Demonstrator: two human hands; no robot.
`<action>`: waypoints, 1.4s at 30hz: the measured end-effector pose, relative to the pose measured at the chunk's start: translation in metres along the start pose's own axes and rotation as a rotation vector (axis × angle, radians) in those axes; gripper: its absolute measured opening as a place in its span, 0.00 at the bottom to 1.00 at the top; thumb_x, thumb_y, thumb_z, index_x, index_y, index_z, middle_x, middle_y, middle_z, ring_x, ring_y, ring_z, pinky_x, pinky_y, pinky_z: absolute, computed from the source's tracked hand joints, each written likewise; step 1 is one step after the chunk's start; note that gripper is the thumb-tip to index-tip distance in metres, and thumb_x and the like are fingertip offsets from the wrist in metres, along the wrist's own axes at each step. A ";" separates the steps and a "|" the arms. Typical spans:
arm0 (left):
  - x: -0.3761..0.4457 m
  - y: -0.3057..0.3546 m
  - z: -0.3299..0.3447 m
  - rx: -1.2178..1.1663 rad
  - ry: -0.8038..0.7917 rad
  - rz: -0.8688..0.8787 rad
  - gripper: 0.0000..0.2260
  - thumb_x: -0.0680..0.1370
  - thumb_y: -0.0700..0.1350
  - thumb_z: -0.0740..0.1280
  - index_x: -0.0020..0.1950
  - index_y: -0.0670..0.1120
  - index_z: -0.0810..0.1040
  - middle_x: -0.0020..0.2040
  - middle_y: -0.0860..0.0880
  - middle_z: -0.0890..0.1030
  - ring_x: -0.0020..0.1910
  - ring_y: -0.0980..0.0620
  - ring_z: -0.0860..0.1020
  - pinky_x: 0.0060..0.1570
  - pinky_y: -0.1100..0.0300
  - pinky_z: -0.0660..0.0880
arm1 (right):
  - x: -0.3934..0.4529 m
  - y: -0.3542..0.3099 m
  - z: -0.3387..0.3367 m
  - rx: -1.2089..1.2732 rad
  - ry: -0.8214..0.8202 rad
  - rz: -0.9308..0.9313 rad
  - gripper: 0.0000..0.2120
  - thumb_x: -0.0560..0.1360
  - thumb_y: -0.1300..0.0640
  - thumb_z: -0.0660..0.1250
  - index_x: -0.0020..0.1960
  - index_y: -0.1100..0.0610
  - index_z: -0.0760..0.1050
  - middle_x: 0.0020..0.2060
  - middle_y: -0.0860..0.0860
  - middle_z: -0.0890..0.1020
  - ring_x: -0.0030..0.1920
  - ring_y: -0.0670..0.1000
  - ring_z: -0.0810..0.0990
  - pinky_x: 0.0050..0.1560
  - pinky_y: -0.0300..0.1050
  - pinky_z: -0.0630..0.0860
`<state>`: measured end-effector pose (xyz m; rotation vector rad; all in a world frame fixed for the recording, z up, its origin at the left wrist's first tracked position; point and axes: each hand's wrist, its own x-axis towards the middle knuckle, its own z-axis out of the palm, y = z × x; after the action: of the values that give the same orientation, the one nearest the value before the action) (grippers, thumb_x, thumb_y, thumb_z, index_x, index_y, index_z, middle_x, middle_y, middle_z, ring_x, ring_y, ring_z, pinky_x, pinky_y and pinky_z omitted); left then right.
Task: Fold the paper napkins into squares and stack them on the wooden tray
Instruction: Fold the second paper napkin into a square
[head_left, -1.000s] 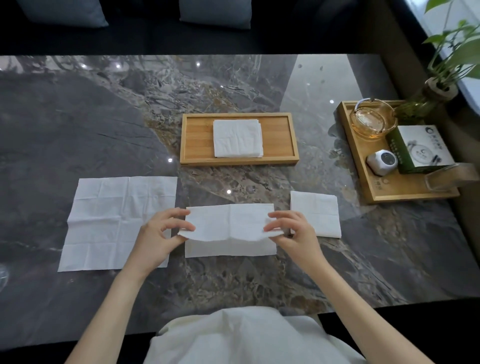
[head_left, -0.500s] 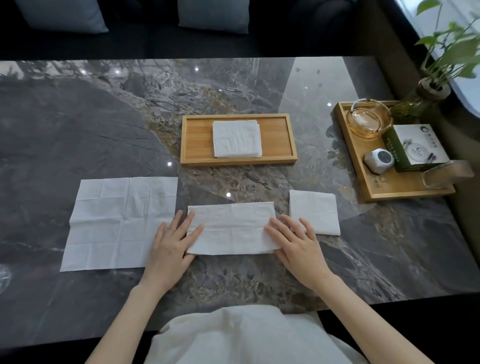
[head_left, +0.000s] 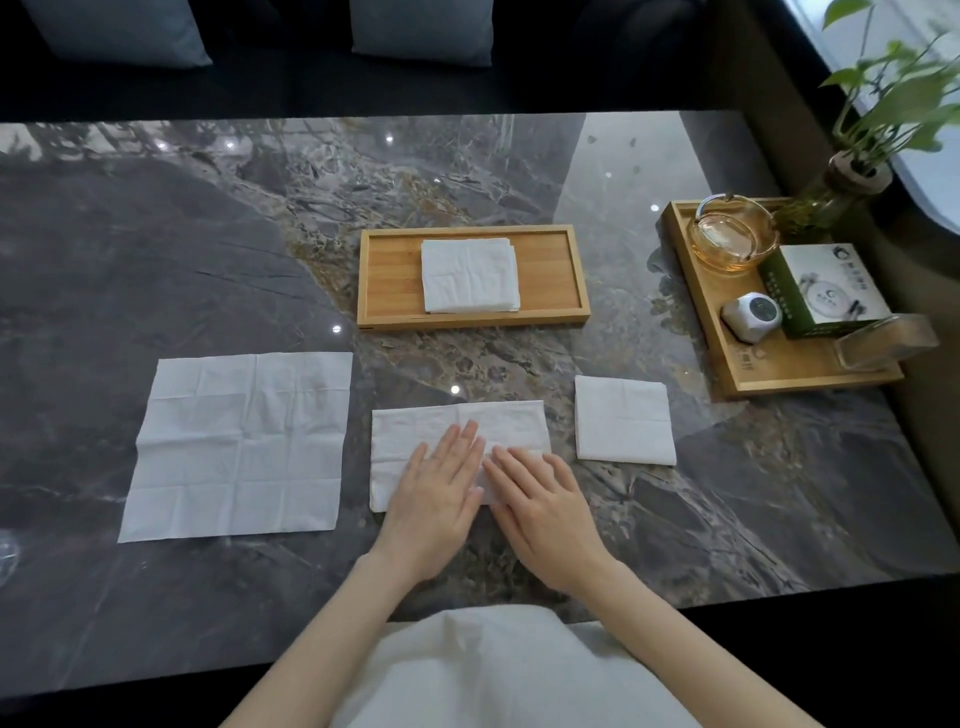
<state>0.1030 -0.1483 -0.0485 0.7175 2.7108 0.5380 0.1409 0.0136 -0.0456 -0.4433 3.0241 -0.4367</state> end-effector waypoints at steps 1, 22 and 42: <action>0.003 0.001 0.006 0.029 -0.013 -0.018 0.28 0.75 0.57 0.34 0.74 0.48 0.46 0.74 0.53 0.41 0.73 0.55 0.40 0.72 0.54 0.38 | -0.004 0.000 0.003 -0.015 -0.016 0.017 0.20 0.79 0.50 0.52 0.64 0.57 0.72 0.63 0.53 0.76 0.65 0.53 0.72 0.65 0.51 0.60; 0.081 0.036 -0.013 -0.054 0.255 -0.001 0.05 0.72 0.37 0.66 0.47 0.41 0.79 0.48 0.42 0.80 0.48 0.42 0.77 0.47 0.49 0.72 | -0.025 0.009 0.003 0.102 0.303 0.535 0.10 0.70 0.48 0.65 0.37 0.55 0.76 0.34 0.50 0.79 0.36 0.54 0.77 0.45 0.45 0.67; 0.089 0.019 -0.060 -0.696 0.134 -0.375 0.05 0.73 0.44 0.68 0.47 0.45 0.78 0.43 0.50 0.79 0.45 0.53 0.77 0.40 0.64 0.72 | 0.024 0.023 -0.041 0.891 0.274 0.766 0.02 0.72 0.63 0.63 0.43 0.58 0.72 0.33 0.49 0.76 0.34 0.48 0.73 0.33 0.37 0.68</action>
<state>0.0145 -0.1031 -0.0029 -0.0080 2.4097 1.3511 0.1077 0.0383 -0.0130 0.8263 2.5086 -1.6748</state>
